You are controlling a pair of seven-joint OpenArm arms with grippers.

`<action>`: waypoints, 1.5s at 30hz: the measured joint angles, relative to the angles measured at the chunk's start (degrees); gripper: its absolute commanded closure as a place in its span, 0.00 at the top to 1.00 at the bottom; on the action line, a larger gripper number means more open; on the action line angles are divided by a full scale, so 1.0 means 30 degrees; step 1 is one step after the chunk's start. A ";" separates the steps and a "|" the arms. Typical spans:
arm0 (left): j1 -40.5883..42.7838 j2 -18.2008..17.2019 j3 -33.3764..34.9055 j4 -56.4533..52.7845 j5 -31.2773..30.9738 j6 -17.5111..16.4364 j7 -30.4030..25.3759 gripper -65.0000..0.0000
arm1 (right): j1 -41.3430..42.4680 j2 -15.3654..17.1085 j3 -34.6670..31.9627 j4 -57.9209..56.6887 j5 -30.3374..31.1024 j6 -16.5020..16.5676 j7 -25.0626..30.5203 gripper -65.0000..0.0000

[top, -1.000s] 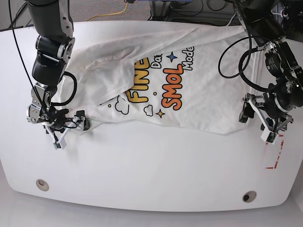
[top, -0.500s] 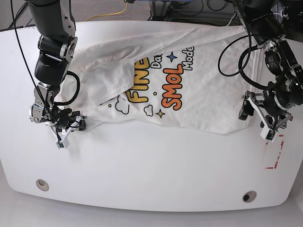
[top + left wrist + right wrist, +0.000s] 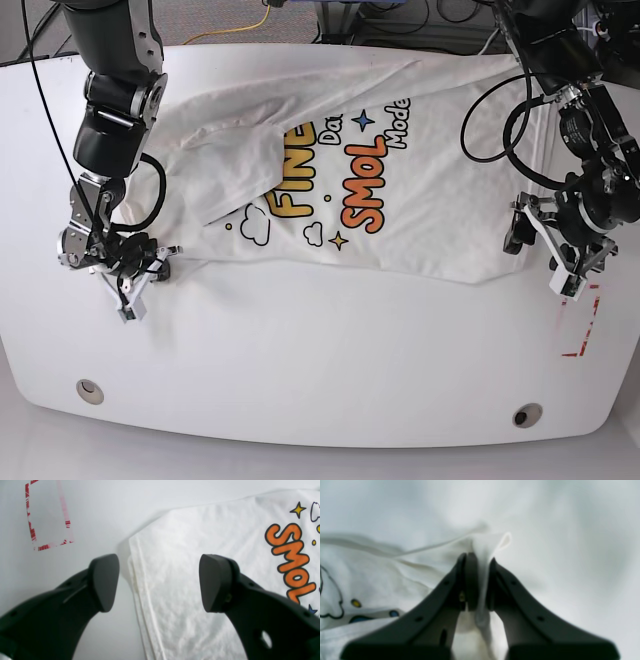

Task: Layout the t-shirt on the table in an organized manner, then fold the t-shirt properly
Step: 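Move both grippers down to the shirt's side edges, then grasp the shirt's side edges with both grippers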

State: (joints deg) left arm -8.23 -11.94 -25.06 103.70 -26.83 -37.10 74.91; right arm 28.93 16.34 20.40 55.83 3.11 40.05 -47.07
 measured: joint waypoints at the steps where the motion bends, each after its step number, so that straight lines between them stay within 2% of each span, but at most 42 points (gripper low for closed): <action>1: 0.0044 0.0007 0.0000 -0.0007 0.0007 0.0000 0.0007 0.72 | 0.0022 -0.0051 0.0073 0.0772 0.0022 0.0007 -0.0226 0.00; 5: 0.0262 0.0036 0.0000 -0.0015 0.0022 -0.0007 0.0022 0.72 | 0.0117 -0.0270 0.0087 0.4211 0.0087 0.0007 -0.1989 0.00; 11: 0.0255 0.0051 0.0000 -0.0029 0.0007 0.0000 0.0000 0.72 | -0.0386 -0.0270 0.0095 0.8174 0.0240 0.0007 -0.2492 0.00; 15: 0.0270 0.0058 0.0000 -0.0036 0.0015 0.0000 0.0007 0.72 | -0.0517 -0.0204 0.0153 0.7628 0.0131 0.0007 -0.2251 0.00; 19: 0.0262 0.0051 0.0015 -0.0036 0.0015 0.0000 0.0007 0.72 | -0.0554 -0.0160 0.0160 0.4954 0.0109 0.0000 -0.0328 0.00; 21: 0.0262 0.0073 0.0022 -0.0044 0.0022 0.0000 0.0015 0.72 | -0.0845 -0.0219 0.0124 0.4466 0.0022 0.0000 -0.0306 0.00; 27: 0.0328 0.0095 0.0036 -0.0051 -0.0007 -0.0007 0.0000 0.72 | -0.1719 -0.0248 0.0117 0.6572 -0.0080 0.0015 -0.0852 0.00; 36: 0.1144 0.0109 0.1413 -0.0058 -0.0022 -0.0058 -0.0058 0.72 | -0.0051 -0.0175 -0.0015 0.7876 0.0109 0.0022 -0.0189 0.00; 40: 0.1158 0.0153 0.1494 -0.0051 -0.0066 -0.0073 -0.0248 0.72 | -0.0539 0.0102 0.0036 0.9916 0.0160 0.0109 -0.0867 0.00; 45: 0.1202 0.0335 0.1443 -0.0058 0.0029 -0.0073 -0.0342 0.72 | -0.1435 0.0561 0.0189 1.2356 0.0153 0.0015 -0.3446 0.00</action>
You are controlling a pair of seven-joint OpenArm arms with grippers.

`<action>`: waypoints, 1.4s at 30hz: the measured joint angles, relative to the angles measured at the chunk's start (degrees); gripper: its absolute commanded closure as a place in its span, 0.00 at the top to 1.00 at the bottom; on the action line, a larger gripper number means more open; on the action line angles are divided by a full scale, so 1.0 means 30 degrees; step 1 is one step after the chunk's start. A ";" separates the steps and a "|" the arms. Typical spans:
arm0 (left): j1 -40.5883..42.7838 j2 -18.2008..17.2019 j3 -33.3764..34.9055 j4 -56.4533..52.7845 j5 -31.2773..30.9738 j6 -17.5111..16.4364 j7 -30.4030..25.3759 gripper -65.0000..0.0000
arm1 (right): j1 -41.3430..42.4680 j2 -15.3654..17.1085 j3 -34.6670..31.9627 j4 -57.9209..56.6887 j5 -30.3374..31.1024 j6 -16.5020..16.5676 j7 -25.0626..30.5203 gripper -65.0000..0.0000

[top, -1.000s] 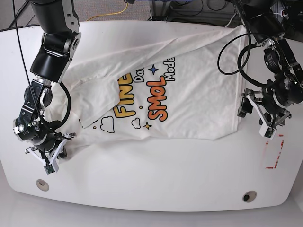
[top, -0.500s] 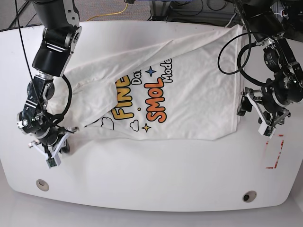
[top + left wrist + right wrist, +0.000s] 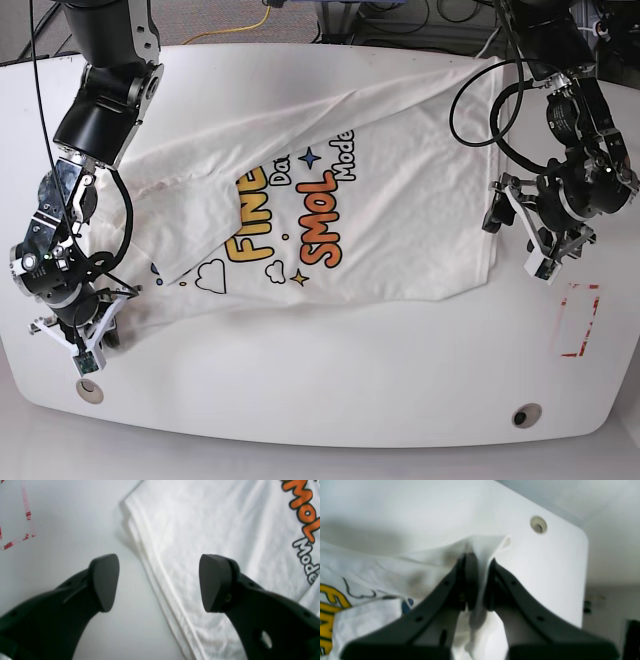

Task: Layout the t-shirt on the table in an organized manner, then fold the t-shirt properly
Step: 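Grasp the shirt's side edges with both grippers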

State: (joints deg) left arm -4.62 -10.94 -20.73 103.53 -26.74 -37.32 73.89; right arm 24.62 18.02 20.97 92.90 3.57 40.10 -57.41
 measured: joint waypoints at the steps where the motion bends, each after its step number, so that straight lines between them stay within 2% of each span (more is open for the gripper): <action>1: 0.0015 0.0073 0.0000 0.0000 0.0000 0.0000 -0.0102 0.72 | -0.0364 -0.0022 0.0080 0.0605 -0.0044 -0.0022 -0.0539 0.00; 9: 0.0058 0.0284 0.0029 0.0000 -0.0036 -0.0007 -0.0495 0.72 | -0.4284 -0.0780 0.0911 0.4772 0.0335 -0.0007 -0.2987 0.00; 13: 0.0051 0.0306 0.0058 0.0000 -0.0095 0.0000 -0.0517 0.72 | -0.6178 -0.1260 0.0838 0.6011 0.1552 0.0066 -0.3096 0.00; 18: 0.0058 0.0270 0.0036 0.0000 0.0022 0.0000 -0.0495 0.72 | -0.7796 -0.1690 0.0882 0.6011 0.1377 0.0058 -0.3118 0.03; 21: 0.0051 0.0313 0.0066 0.0000 -0.0087 -0.0007 -0.0517 0.72 | -0.8568 -0.1894 0.0911 0.5996 0.1370 -0.0007 -0.3315 0.16; 27: 0.0051 0.0270 0.0036 0.0000 -0.0015 0.0000 -0.0510 0.72 | -0.9683 -0.2295 0.0889 0.5996 0.1399 0.0000 -0.3235 0.54; 30: 0.0044 0.0255 0.0029 0.0000 -0.0022 0.0015 -0.0532 0.72 | -0.9901 -0.2295 0.0889 0.5996 0.1392 0.0007 -0.3286 0.61; 35: -0.0029 0.0284 0.0015 -0.0087 -0.0015 0.0408 -0.1814 0.72 | -0.9872 -0.2244 0.0889 0.5996 0.1392 0.0000 -0.3279 0.57; 42: -0.1362 0.0597 -0.0087 -0.2535 0.0051 0.3147 -0.4466 0.72 | -0.9865 -0.2251 0.0889 0.6003 0.1399 0.0000 -0.3242 0.55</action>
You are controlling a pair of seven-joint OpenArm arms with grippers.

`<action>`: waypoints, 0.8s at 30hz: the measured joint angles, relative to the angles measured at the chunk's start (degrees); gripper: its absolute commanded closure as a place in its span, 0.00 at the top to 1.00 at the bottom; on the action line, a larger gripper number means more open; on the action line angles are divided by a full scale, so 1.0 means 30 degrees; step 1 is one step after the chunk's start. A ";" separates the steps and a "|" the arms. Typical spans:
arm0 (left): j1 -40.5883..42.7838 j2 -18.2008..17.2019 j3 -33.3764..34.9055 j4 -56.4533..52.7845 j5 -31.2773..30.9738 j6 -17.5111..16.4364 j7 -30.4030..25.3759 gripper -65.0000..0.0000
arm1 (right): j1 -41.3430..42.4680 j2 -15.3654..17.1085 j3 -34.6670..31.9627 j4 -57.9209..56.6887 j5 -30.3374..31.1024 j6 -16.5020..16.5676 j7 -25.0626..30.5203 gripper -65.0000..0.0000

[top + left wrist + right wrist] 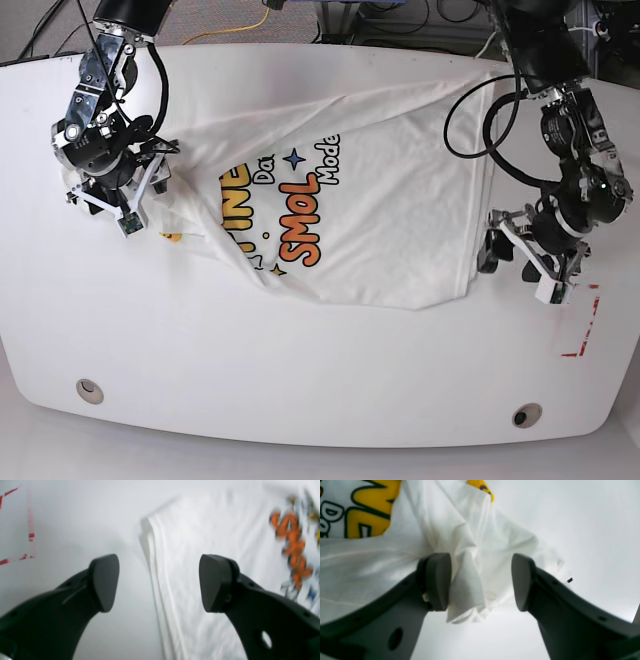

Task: Layout the t-shirt on the table in an organized manner, then fold the t-shirt properly
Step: 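Grasp the shirt's side edges with both grippers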

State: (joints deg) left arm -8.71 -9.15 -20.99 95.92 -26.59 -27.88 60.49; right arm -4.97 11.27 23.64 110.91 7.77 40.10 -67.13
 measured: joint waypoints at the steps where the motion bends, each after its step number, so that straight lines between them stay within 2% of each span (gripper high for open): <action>1: -0.0240 0.0109 -0.0036 -0.0517 -0.0007 0.0233 -0.0240 0.72 | 0.0000 0.0000 0.0000 0.0000 0.0000 0.0000 0.0007 0.55; 6: -0.1202 0.0401 0.0022 -0.2994 0.0007 0.1020 -0.1668 0.72 | 0.0000 -0.0029 -0.0117 -0.0007 0.0058 0.0000 0.0007 0.55; 12: -0.2827 0.0313 0.0015 -0.7074 0.0007 0.1151 -0.2994 0.72 | 0.0000 -0.0051 -0.0117 0.0000 0.0051 0.0000 0.0000 0.55; 18: -0.4131 0.0291 0.0124 -1.1344 -0.0007 0.1399 -0.5566 0.72 | 0.0000 -0.0051 -0.0124 0.0000 0.0051 0.0000 0.0000 0.55; 20: -0.4692 0.0321 0.0131 -1.2677 0.0146 0.1829 -0.5821 0.72 | 0.0000 -0.0051 -0.0109 0.0000 0.0044 0.0000 0.0007 0.55; 24: -0.5697 0.0270 0.0124 -1.4790 0.0153 0.1792 -0.6105 0.72 | 0.0036 -0.0066 -0.0124 0.0000 0.0058 0.0000 0.0007 0.55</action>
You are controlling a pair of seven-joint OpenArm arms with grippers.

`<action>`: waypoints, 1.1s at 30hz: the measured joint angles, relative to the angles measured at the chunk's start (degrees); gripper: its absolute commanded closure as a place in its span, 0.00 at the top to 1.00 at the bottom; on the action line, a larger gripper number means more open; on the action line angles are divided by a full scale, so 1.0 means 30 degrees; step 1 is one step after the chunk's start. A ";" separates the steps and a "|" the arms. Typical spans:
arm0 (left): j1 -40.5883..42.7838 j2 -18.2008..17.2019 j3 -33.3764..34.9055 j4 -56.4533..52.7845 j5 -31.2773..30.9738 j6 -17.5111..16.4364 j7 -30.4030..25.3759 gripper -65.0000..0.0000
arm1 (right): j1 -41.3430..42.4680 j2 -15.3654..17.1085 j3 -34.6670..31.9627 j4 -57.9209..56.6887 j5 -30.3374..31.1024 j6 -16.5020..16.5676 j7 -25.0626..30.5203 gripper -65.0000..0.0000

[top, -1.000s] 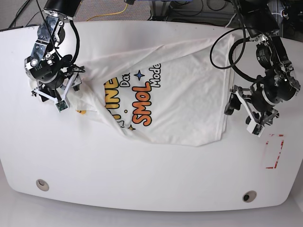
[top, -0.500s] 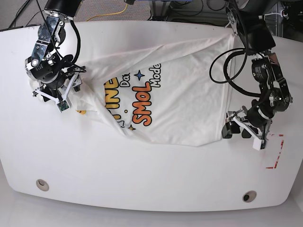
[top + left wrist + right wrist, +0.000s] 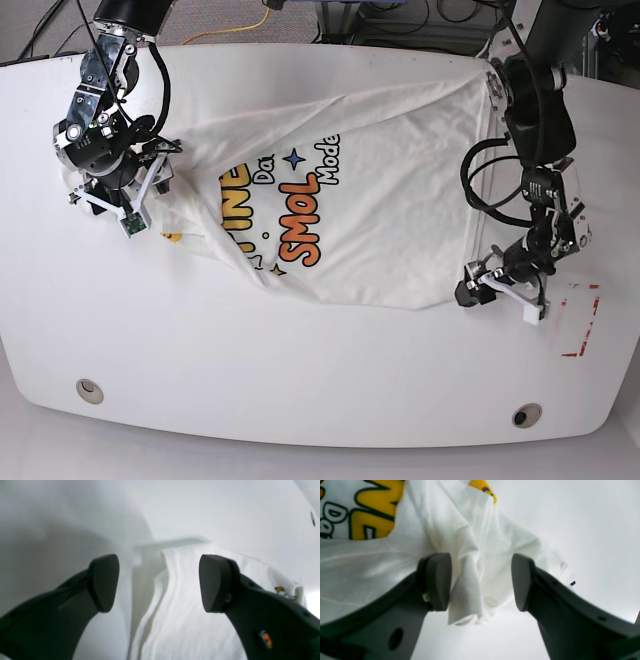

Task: Layout the t-shirt on the table in an organized manner, then fold the t-shirt properly
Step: 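Grasp the shirt's side edges with both grippers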

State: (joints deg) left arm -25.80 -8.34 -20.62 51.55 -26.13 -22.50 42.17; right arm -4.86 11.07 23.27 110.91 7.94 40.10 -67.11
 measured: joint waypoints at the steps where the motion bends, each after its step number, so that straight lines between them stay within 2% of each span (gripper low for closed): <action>1: -0.0211 0.0000 0.0000 -0.0423 0.0000 -0.0015 -0.0036 0.72 | 0.0007 0.0000 0.0000 0.0000 0.0000 0.0000 0.0000 0.55; 8: -0.1195 0.0007 0.0874 -0.2594 -0.0146 -0.0321 -0.0117 0.72 | 0.0219 -0.0277 0.0131 0.0000 -0.0058 0.0000 -0.0015 0.55; 15: -0.1435 0.0459 0.2157 -0.2827 -0.0182 -0.0576 -0.0328 0.70 | 0.0408 -0.0503 0.0095 0.0007 0.0051 0.0007 0.0131 0.55; 19: -0.1450 0.0714 0.2492 -0.2827 -0.0226 -0.0656 -0.0350 0.56 | 0.0379 -0.0510 0.0109 0.0007 -0.0007 0.0000 0.0131 0.55; 20: -0.1450 0.0721 0.2506 -0.2834 -0.0226 -0.0656 -0.0357 0.47 | 0.0379 -0.0510 0.0109 0.0007 -0.0022 0.0000 0.0124 0.55; 23: -0.1443 0.0641 0.2499 -0.2834 -0.0204 -0.0648 -0.0386 0.29 | 0.0386 -0.0517 0.0109 0.0007 -0.0007 0.0000 0.0138 0.55; 25: -0.1443 0.0539 0.2499 -0.2834 -0.0146 -0.0634 -0.0546 0.21 | 0.0386 -0.0517 0.0102 0.0007 -0.0007 0.0000 0.0138 0.55; 27: -0.1413 0.0481 0.2506 -0.2834 -0.0146 -0.0612 -0.0954 0.18 | 0.0393 -0.0517 0.0102 0.0007 -0.0007 0.0000 0.0138 0.55; 33: -0.1319 0.0561 0.2521 -0.2820 -0.0153 -0.0612 -0.1428 0.18 | 0.0386 -0.0517 0.0109 0.0007 -0.0007 0.0000 0.0138 0.55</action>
State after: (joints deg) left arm -29.76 -6.66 -13.06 43.09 -26.59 -24.34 37.89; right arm -3.70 9.52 23.59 110.93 7.92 40.10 -66.70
